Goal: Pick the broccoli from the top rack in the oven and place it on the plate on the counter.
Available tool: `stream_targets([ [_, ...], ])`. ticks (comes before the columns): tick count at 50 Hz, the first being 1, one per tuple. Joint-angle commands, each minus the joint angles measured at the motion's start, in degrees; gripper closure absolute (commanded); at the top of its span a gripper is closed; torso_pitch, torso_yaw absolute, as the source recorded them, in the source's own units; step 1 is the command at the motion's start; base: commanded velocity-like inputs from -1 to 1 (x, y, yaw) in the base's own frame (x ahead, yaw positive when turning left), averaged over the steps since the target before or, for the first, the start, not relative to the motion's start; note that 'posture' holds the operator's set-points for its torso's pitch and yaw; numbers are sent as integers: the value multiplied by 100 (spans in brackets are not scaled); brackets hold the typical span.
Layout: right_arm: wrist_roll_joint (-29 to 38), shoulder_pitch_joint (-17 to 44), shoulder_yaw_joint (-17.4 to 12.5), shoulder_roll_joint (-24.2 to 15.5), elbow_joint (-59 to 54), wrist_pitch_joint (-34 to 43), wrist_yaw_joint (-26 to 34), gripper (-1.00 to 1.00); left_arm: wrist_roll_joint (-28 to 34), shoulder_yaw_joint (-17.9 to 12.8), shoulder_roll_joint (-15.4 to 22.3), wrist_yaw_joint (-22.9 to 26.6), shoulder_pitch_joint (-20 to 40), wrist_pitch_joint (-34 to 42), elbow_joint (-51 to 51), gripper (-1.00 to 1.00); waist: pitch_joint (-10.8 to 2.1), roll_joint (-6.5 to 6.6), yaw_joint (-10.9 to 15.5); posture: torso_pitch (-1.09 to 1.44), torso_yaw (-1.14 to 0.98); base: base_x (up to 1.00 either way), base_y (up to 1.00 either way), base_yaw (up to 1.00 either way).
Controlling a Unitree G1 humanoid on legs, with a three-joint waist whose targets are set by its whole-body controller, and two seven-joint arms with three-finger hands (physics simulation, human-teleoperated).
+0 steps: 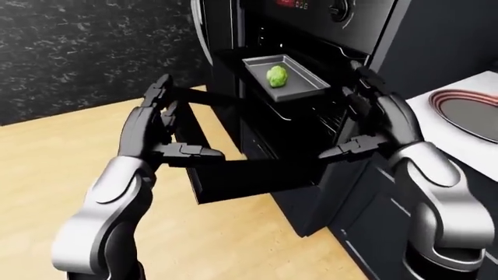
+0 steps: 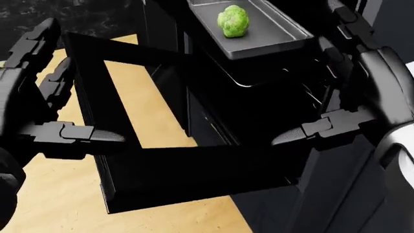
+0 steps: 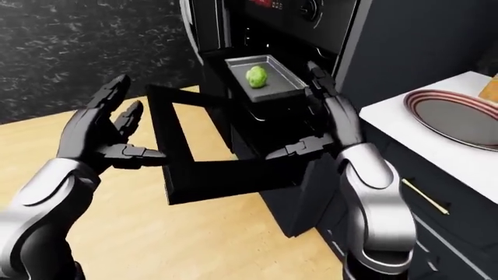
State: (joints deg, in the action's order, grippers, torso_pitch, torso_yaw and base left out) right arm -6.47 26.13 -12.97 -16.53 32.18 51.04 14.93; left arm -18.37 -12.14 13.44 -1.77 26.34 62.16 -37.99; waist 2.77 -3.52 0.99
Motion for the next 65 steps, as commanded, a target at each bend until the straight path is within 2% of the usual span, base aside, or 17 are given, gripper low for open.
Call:
stream_targets([
  [1, -36, 230, 33, -35, 200, -173, 7, -100, 57, -151, 87, -36, 182, -210, -139, -100, -97, 22, 23, 0, 0, 48, -18, 0],
  [7, -117, 367, 48, 26, 321, 10, -8, -100, 16, -226, 120, -21, 201, -194, -144, -100, -120, 29, 131, 0, 0, 29, -2, 14],
  [13, -282, 586, 40, -44, 413, 305, -84, -100, -45, -265, 178, -31, 255, -145, -128, -100, -110, 588, 122, 0, 0, 0, 0, 100],
  [16, -344, 632, 1, -88, 462, 400, -116, -100, -73, -271, 183, -50, 237, -124, -163, -100, -63, 572, 155, 0, 0, 0, 0, 100],
  [19, -311, 591, 29, -129, 394, 338, -144, -100, -65, -242, 184, -60, 231, -160, -133, -100, -98, 495, 99, 0, 0, 0, 33, 67],
  [22, -312, 612, 43, -141, 421, 370, -143, -100, -45, -219, 172, -55, 207, -199, -116, -100, 229, -29, 92, 0, 0, 0, 100, 0],
  [23, -321, 624, 36, -135, 440, 392, -146, -100, -47, -233, 177, -50, 210, -196, -112, -100, 37, -281, -106, 0, 0, 0, 59, 0],
  [29, -402, 646, 20, -100, 388, 308, -205, -100, -94, -295, 209, -49, 229, -154, -134, -100, -103, 643, -218, 0, 0, 0, 2, 0],
  [34, -375, 627, 38, -186, 369, 283, -191, -100, -97, -271, 207, -63, 222, -192, -112, -100, -303, 315, -119, 0, 0, 0, -4, 0],
  [39, -302, 559, 61, -163, 373, 217, -149, -100, -88, -234, 186, -75, 197, -214, -113, -100, -235, 572, -20, 0, 0, 14, -42, 0],
  [43, -263, 492, 56, -118, 366, 155, -134, -100, -75, -225, 164, -65, 150, -248, -111, -100, -233, 486, 43, 0, 0, 20, -47, 0],
  [46, -246, 543, 51, -123, 366, 160, -123, -100, -98, -245, 171, -79, 208, -165, -150, -100, -235, 168, 76, 0, 0, 20, -29, 0],
  [47, -225, 551, 71, -138, 403, 195, -120, -100, -101, -245, 173, -82, 205, -157, -163, -100, -232, -278, 11, 0, 0, 2, 0, 0],
  [48, -216, 551, 74, -128, 372, 141, -104, -100, -83, -231, 171, -69, 182, -219, -124, -100, -99, -31, 52, 0, 0, 0, 0, 0],
  [59, -319, 676, 45, -101, 341, 228, -175, -100, -70, -274, 196, -23, 126, -314, -58, -100, -121, 255, -80, 0, 0, 0, 0, 66],
  [63, -332, 711, 37, -139, 275, 194, -185, -100, -90, -278, 198, -43, 160, -255, -94, -100, -197, 598, -171, 0, 0, 1, 0, 0],
  [65, -343, 711, 34, -148, 294, 177, -183, -100, -90, -278, 198, -43, 154, -270, -85, -100, -163, 509, -118, 0, 0, 23, 0, 0],
])
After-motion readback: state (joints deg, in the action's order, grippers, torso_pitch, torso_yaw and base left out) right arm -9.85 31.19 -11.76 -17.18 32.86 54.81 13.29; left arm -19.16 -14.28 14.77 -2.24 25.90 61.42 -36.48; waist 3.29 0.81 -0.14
